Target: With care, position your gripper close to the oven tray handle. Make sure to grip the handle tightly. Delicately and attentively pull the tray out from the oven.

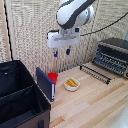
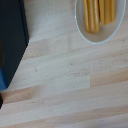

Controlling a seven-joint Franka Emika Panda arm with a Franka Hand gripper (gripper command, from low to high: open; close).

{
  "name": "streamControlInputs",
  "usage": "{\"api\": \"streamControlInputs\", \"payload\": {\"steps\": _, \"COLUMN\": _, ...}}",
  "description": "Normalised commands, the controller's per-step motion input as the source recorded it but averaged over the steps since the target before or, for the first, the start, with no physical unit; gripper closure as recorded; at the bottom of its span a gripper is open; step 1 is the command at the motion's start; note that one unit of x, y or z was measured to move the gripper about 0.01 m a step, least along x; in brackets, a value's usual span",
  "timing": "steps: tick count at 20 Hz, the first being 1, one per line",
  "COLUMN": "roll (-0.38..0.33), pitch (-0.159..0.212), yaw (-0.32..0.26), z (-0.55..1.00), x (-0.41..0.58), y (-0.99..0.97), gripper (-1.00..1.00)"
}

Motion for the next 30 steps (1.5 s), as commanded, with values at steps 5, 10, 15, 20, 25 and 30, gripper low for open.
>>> {"api": "streamControlInputs", "payload": {"steps": 5, "roll": -0.329, "pitch": 0.003, "yaw": 0.139, "z": 0.00, "x": 0.000, "y": -0.11, "gripper": -1.00}}
{"api": "streamControlInputs", "payload": {"steps": 10, "roll": -0.331, "pitch": 0.000, "yaw": 0.137, "z": 0.00, "x": 0.000, "y": -0.10, "gripper": -1.00}}
{"api": "streamControlInputs", "payload": {"steps": 15, "roll": -0.330, "pitch": -0.006, "yaw": 0.136, "z": 0.00, "x": 0.034, "y": -0.09, "gripper": -1.00}}
{"api": "streamControlInputs", "payload": {"steps": 20, "roll": -0.329, "pitch": -0.008, "yaw": 0.127, "z": 0.00, "x": 0.077, "y": -0.09, "gripper": -1.00}}
{"api": "streamControlInputs", "payload": {"steps": 25, "roll": -0.334, "pitch": -0.002, "yaw": 0.122, "z": 0.00, "x": 0.090, "y": -0.09, "gripper": -1.00}}
{"api": "streamControlInputs", "payload": {"steps": 30, "roll": -0.334, "pitch": -0.003, "yaw": 0.117, "z": 0.00, "x": 0.129, "y": -0.07, "gripper": -1.00}}
